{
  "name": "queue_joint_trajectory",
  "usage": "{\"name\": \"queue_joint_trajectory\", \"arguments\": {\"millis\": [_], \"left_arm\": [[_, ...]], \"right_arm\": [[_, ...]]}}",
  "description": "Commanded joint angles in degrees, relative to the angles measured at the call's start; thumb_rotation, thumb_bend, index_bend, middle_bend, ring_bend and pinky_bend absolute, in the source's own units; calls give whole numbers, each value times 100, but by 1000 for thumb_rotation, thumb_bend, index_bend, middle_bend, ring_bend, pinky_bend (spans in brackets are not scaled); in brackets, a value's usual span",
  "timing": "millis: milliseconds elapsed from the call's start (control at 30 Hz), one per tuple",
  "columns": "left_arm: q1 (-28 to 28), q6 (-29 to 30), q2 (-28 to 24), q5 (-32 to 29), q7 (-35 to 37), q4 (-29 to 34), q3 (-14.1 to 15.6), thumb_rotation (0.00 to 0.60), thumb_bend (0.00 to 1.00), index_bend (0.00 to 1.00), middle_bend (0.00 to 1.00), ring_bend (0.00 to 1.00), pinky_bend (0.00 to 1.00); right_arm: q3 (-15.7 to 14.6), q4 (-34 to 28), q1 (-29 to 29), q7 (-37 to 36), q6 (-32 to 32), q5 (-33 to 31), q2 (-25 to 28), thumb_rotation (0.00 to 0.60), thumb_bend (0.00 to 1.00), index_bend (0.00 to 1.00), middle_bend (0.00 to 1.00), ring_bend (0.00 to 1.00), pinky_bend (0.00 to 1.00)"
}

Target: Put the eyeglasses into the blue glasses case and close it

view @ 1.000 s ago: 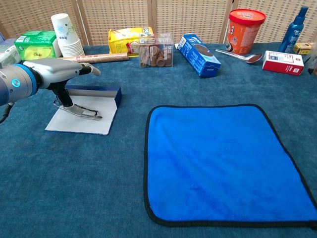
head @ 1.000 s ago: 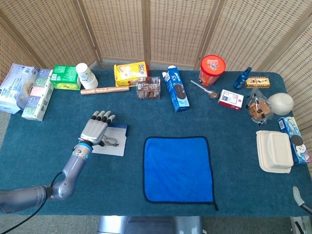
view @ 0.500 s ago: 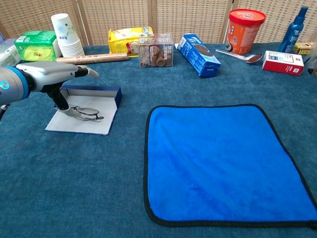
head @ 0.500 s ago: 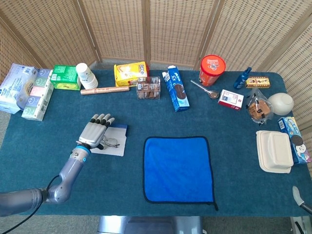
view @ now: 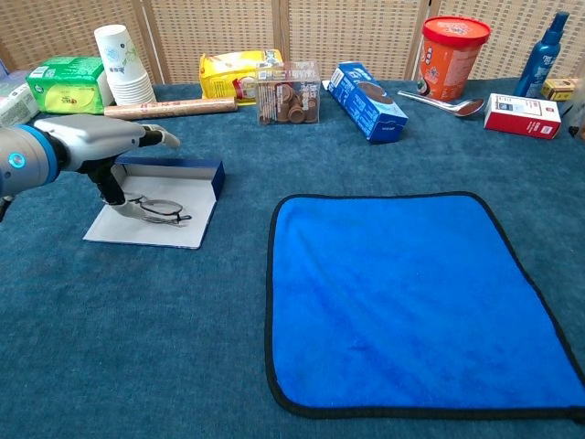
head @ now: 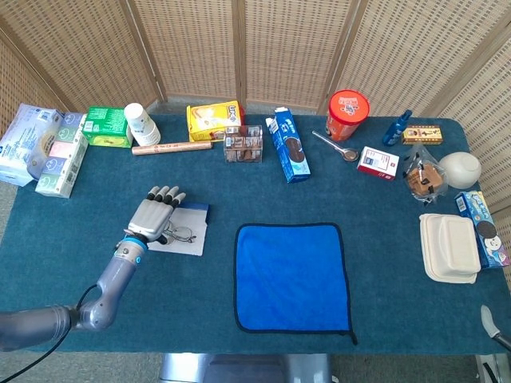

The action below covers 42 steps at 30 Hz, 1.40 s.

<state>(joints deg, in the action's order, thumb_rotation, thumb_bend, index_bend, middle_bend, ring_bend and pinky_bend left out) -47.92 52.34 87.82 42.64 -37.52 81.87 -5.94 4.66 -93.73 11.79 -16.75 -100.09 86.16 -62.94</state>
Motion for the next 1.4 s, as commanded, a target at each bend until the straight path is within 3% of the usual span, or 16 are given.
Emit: {"name": "queue_joint_trajectory", "arguments": {"millis": [33,733,1200,1400], "left_arm": [[-97,-4,128,-60,-116,-171,-5,544,153,0,0,0,0],[-656,-279,472,-311,-305,-999,-324,547,152,0,0,0,0],[-406,-78,218,-54,-122,-527,-63,550,149,0,0,0,0],[-401,-86,171,-159,-177,-636,-53,548,149,0,0,0,0]], "right_arm": [[-3,6,10,-17,-11,2,1,338,338,61,126,0,60],[0,-5,34,-17,-28,-8,-11,339,338,56,126,0,63],[-5,43,41,-75,-29,6,-26,342,338,55,126,0,63],[-10,52,42,-82,-20,8,-42,338,339,54,126,0,63]]}}
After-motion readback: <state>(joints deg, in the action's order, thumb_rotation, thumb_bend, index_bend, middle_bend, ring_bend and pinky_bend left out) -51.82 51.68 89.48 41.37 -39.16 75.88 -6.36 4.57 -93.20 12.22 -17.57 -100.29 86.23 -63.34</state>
